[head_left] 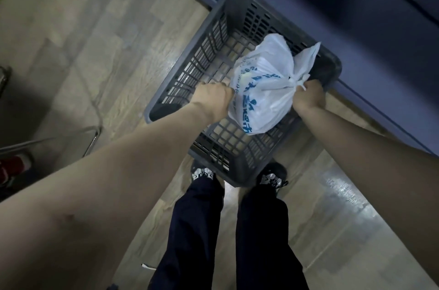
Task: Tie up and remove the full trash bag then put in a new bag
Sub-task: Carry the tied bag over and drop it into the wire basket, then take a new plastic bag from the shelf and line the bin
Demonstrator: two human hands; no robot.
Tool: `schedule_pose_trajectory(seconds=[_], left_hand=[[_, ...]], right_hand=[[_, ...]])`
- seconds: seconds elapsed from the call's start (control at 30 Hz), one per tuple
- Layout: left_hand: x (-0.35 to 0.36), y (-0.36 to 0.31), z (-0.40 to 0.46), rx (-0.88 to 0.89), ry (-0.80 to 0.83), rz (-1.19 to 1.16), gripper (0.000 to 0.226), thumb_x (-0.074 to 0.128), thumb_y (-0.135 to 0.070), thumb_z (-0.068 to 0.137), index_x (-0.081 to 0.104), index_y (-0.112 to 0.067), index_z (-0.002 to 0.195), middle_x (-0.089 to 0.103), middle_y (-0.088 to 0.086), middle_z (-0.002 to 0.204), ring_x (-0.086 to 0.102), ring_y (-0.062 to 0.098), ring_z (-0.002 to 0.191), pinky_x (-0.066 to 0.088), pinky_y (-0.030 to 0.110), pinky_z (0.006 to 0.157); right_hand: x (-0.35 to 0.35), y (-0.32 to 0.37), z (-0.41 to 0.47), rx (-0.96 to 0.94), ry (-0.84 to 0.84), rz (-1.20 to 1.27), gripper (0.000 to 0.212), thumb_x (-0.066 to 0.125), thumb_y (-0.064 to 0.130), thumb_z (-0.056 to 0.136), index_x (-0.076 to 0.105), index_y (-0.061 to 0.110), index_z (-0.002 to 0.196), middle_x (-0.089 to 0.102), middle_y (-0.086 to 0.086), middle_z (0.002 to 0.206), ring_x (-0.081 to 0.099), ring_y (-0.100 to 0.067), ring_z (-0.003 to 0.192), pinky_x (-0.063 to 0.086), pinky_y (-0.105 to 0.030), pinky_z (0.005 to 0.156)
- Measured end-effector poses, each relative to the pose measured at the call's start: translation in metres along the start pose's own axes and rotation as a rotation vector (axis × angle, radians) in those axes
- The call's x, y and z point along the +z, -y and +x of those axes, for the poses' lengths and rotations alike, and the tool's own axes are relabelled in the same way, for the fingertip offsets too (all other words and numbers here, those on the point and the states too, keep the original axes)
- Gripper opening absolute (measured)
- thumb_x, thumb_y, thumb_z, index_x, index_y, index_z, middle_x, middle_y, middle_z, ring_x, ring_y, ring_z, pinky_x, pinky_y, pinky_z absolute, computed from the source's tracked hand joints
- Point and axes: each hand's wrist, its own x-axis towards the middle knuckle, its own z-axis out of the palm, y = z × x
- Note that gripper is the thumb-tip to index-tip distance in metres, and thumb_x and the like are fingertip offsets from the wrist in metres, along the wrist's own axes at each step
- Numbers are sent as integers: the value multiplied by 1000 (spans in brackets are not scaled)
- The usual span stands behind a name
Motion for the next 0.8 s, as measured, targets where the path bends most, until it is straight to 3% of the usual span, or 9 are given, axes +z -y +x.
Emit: schedule_pose_trajectory(seconds=[0.17, 0.33, 0.6, 0.7, 0.8], left_hand=[[-7, -12, 0, 22, 37, 11, 15, 41, -8, 94, 53, -8, 102, 42, 5, 82, 53, 27, 84, 46, 43, 87], [-13, -24, -5, 25, 12, 2, 16, 39, -8, 95, 53, -6, 102, 44, 6, 81, 46, 25, 78, 46, 42, 87], [-36, -46, -35, 12, -17, 11, 17, 41, -10, 94, 54, -7, 105, 46, 6, 84, 46, 24, 74, 40, 34, 67], [-50, -61, -53, -1, -30, -3, 19, 43, -10, 92, 55, -8, 107, 57, 9, 92, 50, 25, 77, 42, 35, 71], [-68, -79, -70, 8, -45, -20, 21, 44, -10, 92, 55, -9, 109, 61, 10, 104, 60, 29, 92, 46, 37, 79]], right_hand=[[-21, -24, 11, 208, -104, -211, 34, 47, 9, 95, 51, -1, 127, 53, -18, 134, 52, -32, 121, 44, -40, 95], [-25, -27, -6, 4, -122, -251, 32, 51, 16, 90, 55, 11, 121, 56, -14, 129, 55, -34, 117, 44, -41, 95], [-59, -21, -47, -190, -10, -307, 26, 49, 14, 89, 59, 11, 113, 57, -13, 124, 56, -33, 112, 47, -39, 91], [-83, -26, -66, -193, 21, -295, 22, 50, 12, 88, 61, 12, 107, 58, -12, 122, 57, -32, 110, 47, -36, 89], [-109, -35, -88, -178, 37, -288, 22, 49, 12, 88, 62, 14, 105, 58, -12, 123, 57, -31, 111, 46, -33, 89]])
